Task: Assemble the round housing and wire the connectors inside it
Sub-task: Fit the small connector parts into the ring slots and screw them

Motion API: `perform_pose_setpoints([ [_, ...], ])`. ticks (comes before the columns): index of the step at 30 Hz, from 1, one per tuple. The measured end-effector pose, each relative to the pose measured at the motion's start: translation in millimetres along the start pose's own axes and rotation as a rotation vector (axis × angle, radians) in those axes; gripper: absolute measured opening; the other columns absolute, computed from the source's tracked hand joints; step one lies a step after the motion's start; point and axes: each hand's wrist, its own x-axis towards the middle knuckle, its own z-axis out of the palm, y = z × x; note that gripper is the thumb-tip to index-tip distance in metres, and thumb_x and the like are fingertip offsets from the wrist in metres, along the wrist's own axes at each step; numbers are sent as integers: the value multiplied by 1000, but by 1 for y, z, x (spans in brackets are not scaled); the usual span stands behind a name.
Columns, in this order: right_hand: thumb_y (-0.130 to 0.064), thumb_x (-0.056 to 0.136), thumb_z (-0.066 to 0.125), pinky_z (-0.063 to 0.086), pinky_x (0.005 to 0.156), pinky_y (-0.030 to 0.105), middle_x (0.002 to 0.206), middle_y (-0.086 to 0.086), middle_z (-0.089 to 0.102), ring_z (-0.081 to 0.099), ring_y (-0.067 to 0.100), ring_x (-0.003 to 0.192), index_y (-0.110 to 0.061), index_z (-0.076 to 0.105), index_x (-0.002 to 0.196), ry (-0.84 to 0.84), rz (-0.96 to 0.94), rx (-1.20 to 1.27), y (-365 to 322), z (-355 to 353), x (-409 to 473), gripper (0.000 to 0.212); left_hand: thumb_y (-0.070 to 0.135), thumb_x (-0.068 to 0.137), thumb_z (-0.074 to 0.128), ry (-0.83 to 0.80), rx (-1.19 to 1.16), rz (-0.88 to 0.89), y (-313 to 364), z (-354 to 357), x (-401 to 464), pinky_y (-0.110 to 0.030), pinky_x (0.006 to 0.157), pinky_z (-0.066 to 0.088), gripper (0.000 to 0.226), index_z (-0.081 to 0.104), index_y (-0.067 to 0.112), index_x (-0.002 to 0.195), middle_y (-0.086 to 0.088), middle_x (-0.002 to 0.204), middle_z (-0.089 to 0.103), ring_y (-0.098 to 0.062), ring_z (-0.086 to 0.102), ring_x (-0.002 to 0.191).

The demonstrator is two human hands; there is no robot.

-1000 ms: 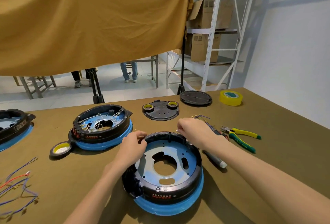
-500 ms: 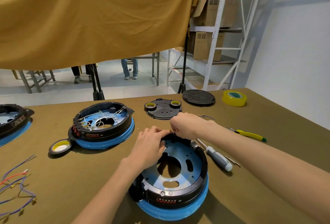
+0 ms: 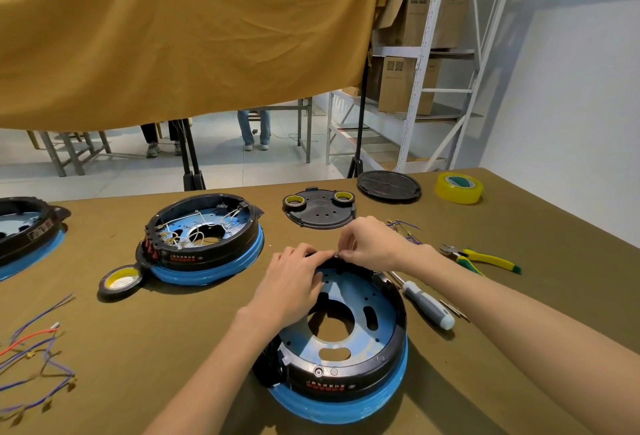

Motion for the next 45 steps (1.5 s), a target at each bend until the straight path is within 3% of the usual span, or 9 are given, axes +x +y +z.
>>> perform_pose_setpoints([
  [10, -19, 90, 71, 60, 88, 36, 107, -5, 72, 66, 11, 98, -26, 69, 117, 168, 45, 170, 19, 35, -30, 28, 28, 104, 50, -46, 102, 59, 0, 2, 2, -35, 101, 38, 60, 25, 44, 156, 0, 143, 43, -23, 42, 123],
  [14, -36, 95, 67, 55, 95, 34, 123, -5, 67, 61, 10, 108, -27, 60, 133, 112, 112, 193, 23, 35, -38, 39, 14, 97, 56, -107, 192, 86, 0, 1, 4, -37, 98, 37, 76, 18, 44, 156, -5, 143, 39, -26, 41, 121],
  [16, -48, 97, 61, 52, 89, 36, 118, -2, 61, 60, 16, 105, -20, 64, 125, 66, 207, 45, 26, 34, -42, 39, 11, 94, 58, -121, 220, 102, 1, -1, 7, -37, 99, 36, 82, 15, 44, 156, -5, 143, 39, -26, 39, 121],
  [19, -41, 99, 59, 44, 58, 28, 90, -1, 62, 63, 15, 76, -15, 68, 101, 62, 338, 41, 27, 41, -45, 27, 14, 95, 59, -92, 287, 146, 9, -5, 12, -37, 103, 35, 77, 21, 41, 155, -6, 142, 42, -26, 37, 124],
  [23, -41, 105, 49, 48, 65, 34, 86, 0, 62, 63, 20, 79, -17, 58, 98, 136, 436, 10, 17, 49, -52, 27, 18, 96, 58, -11, 307, 141, 27, -5, 15, -37, 98, 34, 64, 36, 37, 153, -6, 135, 42, -25, 35, 119],
  [29, -34, 102, 58, 48, 69, 32, 93, -2, 64, 59, 15, 84, -18, 63, 102, 572, 342, 187, -8, 26, -54, 17, 28, 108, 44, 120, -328, -84, 53, -27, 21, -36, 98, 47, 48, 38, 28, 156, 1, 124, 46, -18, 50, 113],
  [35, -20, 95, 69, 49, 88, 32, 109, 3, 63, 54, 20, 103, -9, 67, 113, 937, 49, 131, -37, 7, -51, 22, 14, 108, 46, 336, -859, -215, 82, -78, 7, 2, 89, 38, 47, 41, 19, 155, 9, 142, 53, 12, 53, 115],
  [40, -9, 86, 77, 52, 95, 39, 120, 18, 63, 58, 32, 110, -1, 69, 114, 1091, -173, -143, -41, 14, -50, 30, 0, 103, 48, 281, -1561, -333, 92, -113, -20, -35, 108, 49, 29, 67, 18, 113, -1, 113, 76, -15, 67, 119],
  [45, -14, 91, 71, 52, 96, 43, 121, 20, 64, 60, 35, 111, 1, 69, 118, 1085, -342, -246, -42, 31, -59, 31, -6, 76, 63, 254, -2037, -604, 81, -125, -38, -43, 104, 54, 56, 54, -5, 131, -25, 112, 74, -34, 69, 113],
])
